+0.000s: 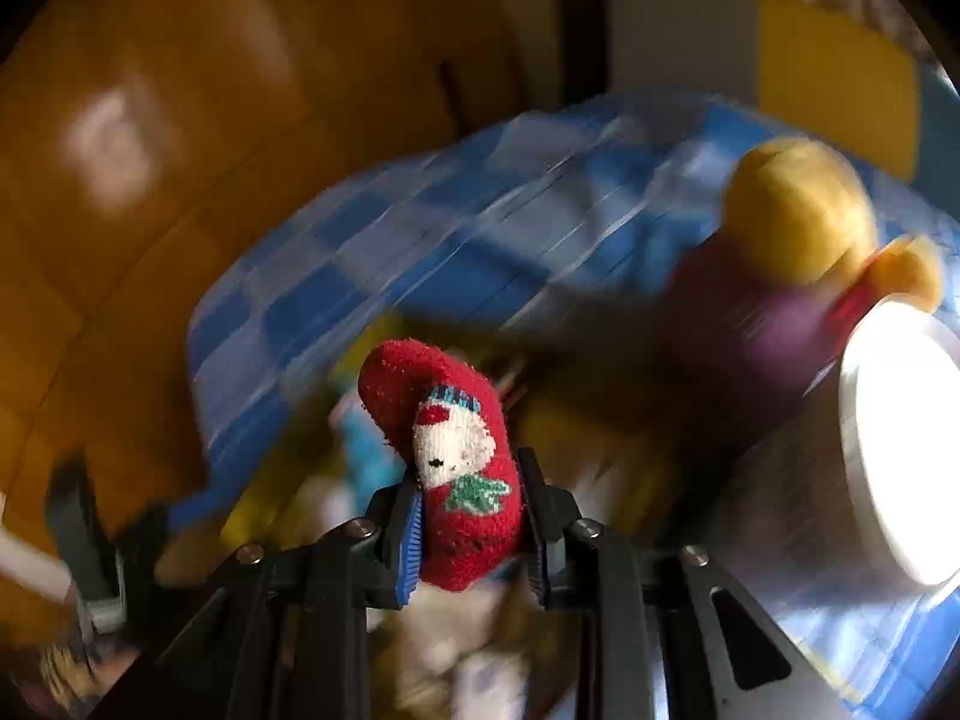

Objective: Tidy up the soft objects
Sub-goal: 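Carry the red sock into the gold tray and release with right gripper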

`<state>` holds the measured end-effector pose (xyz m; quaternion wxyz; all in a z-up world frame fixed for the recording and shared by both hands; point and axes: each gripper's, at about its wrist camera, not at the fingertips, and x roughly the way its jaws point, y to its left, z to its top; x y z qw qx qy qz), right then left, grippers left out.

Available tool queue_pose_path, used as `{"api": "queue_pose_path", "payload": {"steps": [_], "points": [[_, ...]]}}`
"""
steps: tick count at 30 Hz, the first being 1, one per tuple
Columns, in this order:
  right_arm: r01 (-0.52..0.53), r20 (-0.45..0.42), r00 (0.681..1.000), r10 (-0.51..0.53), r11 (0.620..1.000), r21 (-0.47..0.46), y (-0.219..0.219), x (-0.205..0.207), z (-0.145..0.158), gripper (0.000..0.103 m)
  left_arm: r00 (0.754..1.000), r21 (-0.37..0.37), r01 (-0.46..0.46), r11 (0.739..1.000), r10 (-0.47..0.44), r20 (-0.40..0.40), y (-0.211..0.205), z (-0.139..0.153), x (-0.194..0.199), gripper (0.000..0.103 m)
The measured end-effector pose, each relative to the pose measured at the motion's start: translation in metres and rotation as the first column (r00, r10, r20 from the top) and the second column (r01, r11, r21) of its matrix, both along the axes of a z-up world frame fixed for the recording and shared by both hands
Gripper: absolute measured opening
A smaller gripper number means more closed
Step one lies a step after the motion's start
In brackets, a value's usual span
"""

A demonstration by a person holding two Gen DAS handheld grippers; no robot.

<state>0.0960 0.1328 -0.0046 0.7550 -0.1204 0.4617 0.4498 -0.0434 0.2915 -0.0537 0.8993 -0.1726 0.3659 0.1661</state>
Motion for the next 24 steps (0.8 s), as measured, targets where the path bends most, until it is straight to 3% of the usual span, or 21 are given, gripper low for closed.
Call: {"api": "queue_pose_path", "payload": {"steps": [8,16,20,24], "points": [[-0.131,0.042,0.990,0.134,0.988,-0.079,0.009,-0.075,-0.039,0.026,0.998,0.000,-0.050,0.999,0.050,0.023,0.005,0.006,-0.007,0.100],[-0.118,0.104,0.985,0.140,0.974,-0.194,0.009,-0.104,-0.072,0.029,0.995,0.041,-0.087,0.995,0.085,0.050,-0.001,0.017,-0.015,0.103],[-0.103,0.116,0.985,0.129,0.972,-0.209,0.005,-0.109,-0.074,0.040,0.994,0.077,-0.092,0.993,0.088,0.062,-0.007,0.023,-0.018,0.103],[-0.083,0.129,0.986,0.109,0.978,-0.193,-0.002,-0.115,-0.068,0.044,0.994,0.108,-0.094,0.990,0.088,0.061,-0.014,0.026,-0.020,0.103]]}}
